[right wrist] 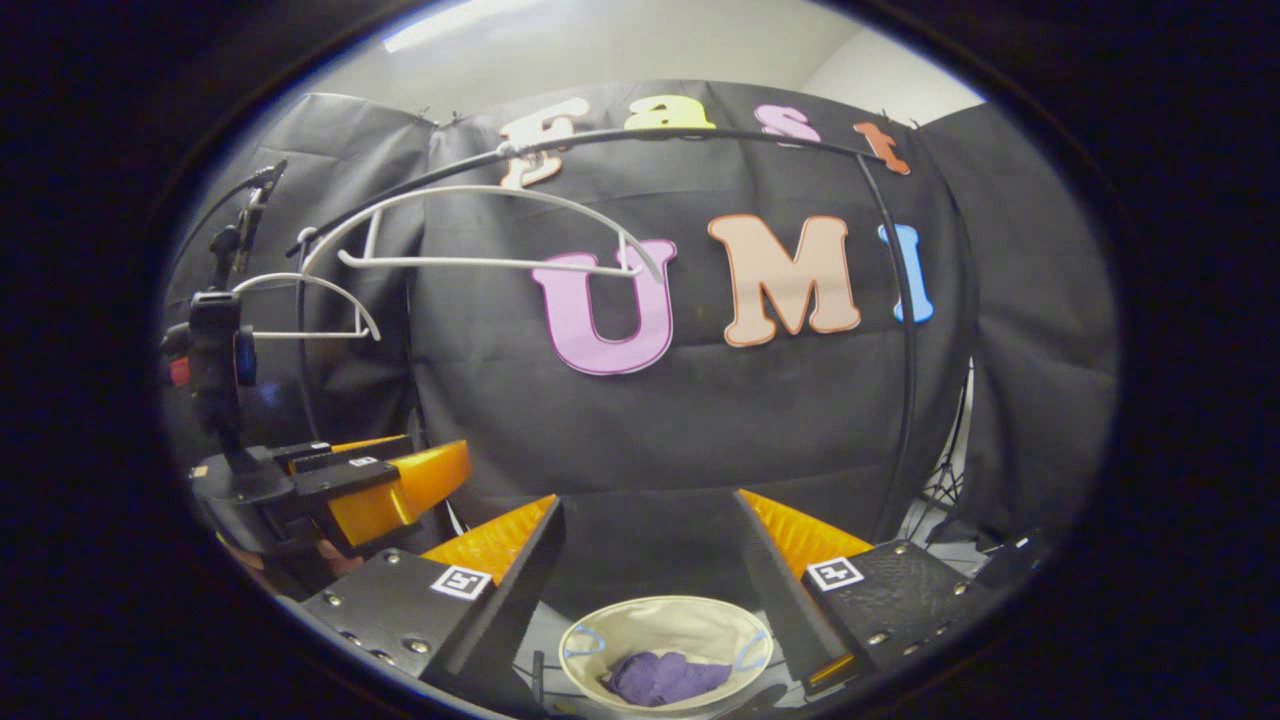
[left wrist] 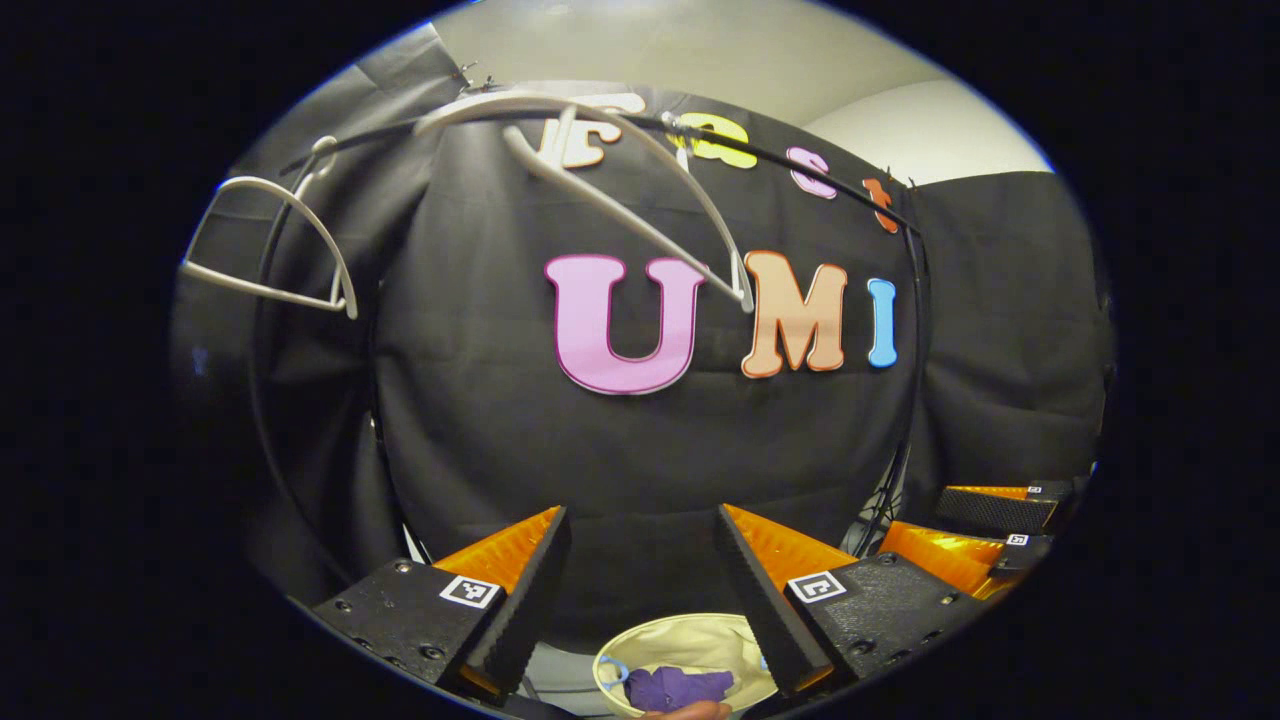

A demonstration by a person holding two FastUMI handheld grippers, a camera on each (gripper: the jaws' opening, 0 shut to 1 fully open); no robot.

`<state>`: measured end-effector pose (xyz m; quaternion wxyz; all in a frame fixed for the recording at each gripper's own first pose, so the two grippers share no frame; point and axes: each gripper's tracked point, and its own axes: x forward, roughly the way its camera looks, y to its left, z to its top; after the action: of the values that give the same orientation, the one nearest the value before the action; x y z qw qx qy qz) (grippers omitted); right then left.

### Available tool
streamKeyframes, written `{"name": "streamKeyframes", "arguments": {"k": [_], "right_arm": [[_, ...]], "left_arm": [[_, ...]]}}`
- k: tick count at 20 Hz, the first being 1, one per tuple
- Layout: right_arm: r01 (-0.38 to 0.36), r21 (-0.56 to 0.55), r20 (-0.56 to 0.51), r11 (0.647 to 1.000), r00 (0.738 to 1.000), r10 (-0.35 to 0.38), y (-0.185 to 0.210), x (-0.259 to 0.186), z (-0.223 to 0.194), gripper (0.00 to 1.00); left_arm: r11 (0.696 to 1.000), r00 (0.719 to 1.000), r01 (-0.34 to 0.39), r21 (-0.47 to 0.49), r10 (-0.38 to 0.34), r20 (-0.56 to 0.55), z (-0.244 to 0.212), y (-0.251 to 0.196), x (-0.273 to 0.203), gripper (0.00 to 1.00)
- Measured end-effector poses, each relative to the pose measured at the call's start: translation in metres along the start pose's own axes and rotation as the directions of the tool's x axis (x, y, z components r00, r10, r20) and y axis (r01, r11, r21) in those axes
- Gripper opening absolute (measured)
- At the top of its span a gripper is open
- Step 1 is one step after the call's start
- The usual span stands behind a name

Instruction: Grasp the clothes on the hanger with both hands and then place them into the laundry hamper below.

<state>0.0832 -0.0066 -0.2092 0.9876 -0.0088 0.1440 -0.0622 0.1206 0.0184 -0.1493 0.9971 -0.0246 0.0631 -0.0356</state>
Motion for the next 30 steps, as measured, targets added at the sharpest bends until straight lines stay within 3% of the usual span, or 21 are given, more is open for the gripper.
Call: {"name": "streamKeyframes", "arguments": {"k": [7,8,13,18,19,20,21,23,25,26,27,29,30], "right_arm": [[-0.049,-0.01,0.099,0.999,0.994,0.05,0.019,-0.048,0.041,0.93],[-0.061,-0.011,0.112,0.998,0.992,0.062,0.023,-0.055,0.045,0.99],[-0.103,-0.028,0.156,0.994,0.982,0.106,0.029,-0.083,0.059,1.0],[-0.103,-0.034,0.186,0.994,0.977,0.108,0.01,-0.104,0.063,1.0],[-0.104,-0.029,0.196,0.994,0.975,0.107,0.004,-0.107,0.065,1.0],[-0.11,-0.021,0.211,0.994,0.971,0.112,-0.001,-0.111,0.068,1.0],[-0.117,-0.01,0.224,0.993,0.968,0.117,-0.005,-0.114,0.071,1.0],[-0.126,0.012,0.248,0.992,0.961,0.119,-0.016,-0.121,0.076,0.93],[-0.123,0.017,0.254,0.992,0.96,0.115,-0.029,-0.126,0.078,1.0],[-0.119,0.018,0.255,0.993,0.961,0.111,-0.035,-0.128,0.077,0.93],[-0.118,0.016,0.261,0.993,0.959,0.11,-0.04,-0.131,0.078,0.99],[-0.126,0.02,0.274,0.992,0.955,0.116,-0.046,-0.136,0.08,0.99],[-0.131,0.022,0.282,0.991,0.952,0.119,-0.048,-0.138,0.079,0.93]], "left_arm": [[0.998,0.997,-0.028,-0.057,0.033,0.074,0.043,0.004,-0.028,0.88],[0.998,0.996,-0.039,-0.057,0.044,0.078,0.046,0.007,-0.031,0.89],[0.997,0.991,-0.069,-0.041,0.073,0.113,0.066,0.003,-0.043,0.84],[0.997,0.989,-0.063,-0.05,0.069,0.128,0.072,-0.016,-0.05,0.84],[0.997,0.989,-0.061,-0.052,0.067,0.128,0.072,-0.019,-0.051,0.89],[0.996,0.989,-0.065,-0.058,0.072,0.131,0.072,-0.021,-0.053,0.84],[0.995,0.987,-0.074,-0.065,0.082,0.135,0.073,-0.022,-0.054,0.89],[0.994,0.985,-0.079,-0.072,0.089,0.148,0.076,-0.029,-0.057,0.84],[0.994,0.984,-0.075,-0.077,0.086,0.158,0.077,-0.038,-0.06,0.89],[0.994,0.982,-0.077,-0.079,0.089,0.168,0.077,-0.043,-0.064,0.89],[0.993,0.979,-0.084,-0.084,0.098,0.182,0.079,-0.045,-0.067,0.84],[0.992,0.975,-0.079,-0.101,0.098,0.201,0.082,-0.053,-0.069,0.84],[0.992,0.974,-0.07,-0.104,0.09,0.206,0.082,-0.061,-0.07,0.89]]}}
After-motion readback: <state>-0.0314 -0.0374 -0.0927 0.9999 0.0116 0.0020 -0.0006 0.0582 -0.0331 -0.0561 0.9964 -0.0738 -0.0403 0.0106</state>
